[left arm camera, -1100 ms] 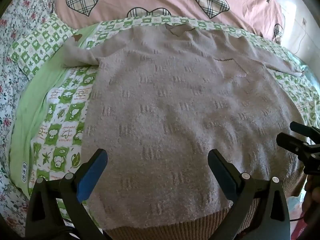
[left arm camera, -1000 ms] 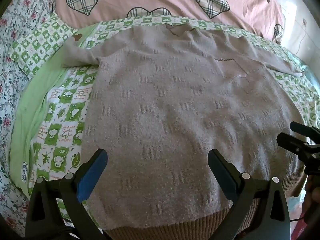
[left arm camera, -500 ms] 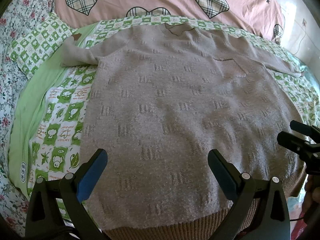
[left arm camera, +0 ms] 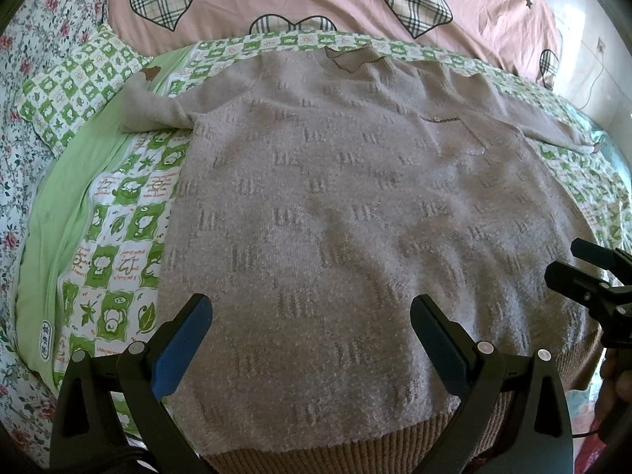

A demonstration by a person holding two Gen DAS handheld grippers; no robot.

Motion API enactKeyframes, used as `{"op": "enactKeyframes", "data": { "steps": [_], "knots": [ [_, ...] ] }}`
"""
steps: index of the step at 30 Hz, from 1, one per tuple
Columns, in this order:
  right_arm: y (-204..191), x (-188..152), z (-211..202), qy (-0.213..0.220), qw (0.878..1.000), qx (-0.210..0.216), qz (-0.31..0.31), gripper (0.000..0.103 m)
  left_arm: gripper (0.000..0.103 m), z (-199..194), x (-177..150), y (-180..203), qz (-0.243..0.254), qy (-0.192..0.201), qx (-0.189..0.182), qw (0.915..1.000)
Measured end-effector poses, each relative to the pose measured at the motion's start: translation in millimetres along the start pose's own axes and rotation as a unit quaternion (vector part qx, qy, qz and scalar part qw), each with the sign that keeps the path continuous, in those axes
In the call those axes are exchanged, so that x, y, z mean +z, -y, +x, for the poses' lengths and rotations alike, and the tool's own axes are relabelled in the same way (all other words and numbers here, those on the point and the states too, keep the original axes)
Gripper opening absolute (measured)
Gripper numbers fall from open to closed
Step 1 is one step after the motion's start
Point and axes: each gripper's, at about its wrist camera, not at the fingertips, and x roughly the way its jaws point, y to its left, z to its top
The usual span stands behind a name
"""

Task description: Fold small clothes

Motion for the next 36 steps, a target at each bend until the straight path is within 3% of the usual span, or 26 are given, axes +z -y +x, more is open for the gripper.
{"op": "enactKeyframes", "data": {
  "steps": [21,31,36],
  "knots": [
    [8.4,6.5,4.7,0.000,1.000,0.004,0.014,0.103,0.101,9.0,7.4,0.8,-0.003,0.025,-0.009,0.9996],
    [40.5,19.5,0.7,0.015,0.999,-0.006,0.046,0.103,0.101,18.8,26.4,-4.9,-0.018,0.020,-0.016,0.9995],
    [74.1,31.4,-5.8,0.030,0.996,-0.021,0.075,0.103,0.101,24.1,44.0,-8.2,-0.007,0.030,0.011,0.9994]
  ]
}}
